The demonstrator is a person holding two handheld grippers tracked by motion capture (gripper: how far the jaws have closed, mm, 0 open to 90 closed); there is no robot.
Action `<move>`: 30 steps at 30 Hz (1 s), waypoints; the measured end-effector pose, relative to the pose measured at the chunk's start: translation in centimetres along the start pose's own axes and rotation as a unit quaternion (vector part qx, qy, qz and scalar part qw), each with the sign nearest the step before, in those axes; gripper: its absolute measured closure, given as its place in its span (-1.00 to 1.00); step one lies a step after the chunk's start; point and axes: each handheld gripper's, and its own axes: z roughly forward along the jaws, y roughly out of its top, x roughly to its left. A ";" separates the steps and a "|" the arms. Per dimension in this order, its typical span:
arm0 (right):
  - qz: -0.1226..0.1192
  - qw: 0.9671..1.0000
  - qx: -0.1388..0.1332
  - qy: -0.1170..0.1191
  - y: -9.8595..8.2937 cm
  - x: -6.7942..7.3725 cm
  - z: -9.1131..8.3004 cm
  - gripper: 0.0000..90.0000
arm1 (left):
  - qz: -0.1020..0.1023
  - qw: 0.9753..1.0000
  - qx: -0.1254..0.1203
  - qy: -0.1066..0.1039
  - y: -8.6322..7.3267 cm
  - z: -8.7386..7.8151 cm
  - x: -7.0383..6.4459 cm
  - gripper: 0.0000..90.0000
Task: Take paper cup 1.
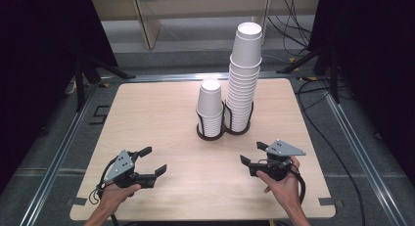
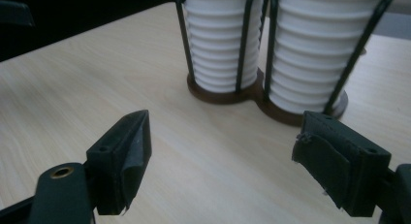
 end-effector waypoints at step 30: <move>-0.008 0.999 -0.036 0.007 9.0 1.2 6.1 -0.60 | 0.002 1.000 0.005 0.004 0.1 -0.2 0.1 -0.67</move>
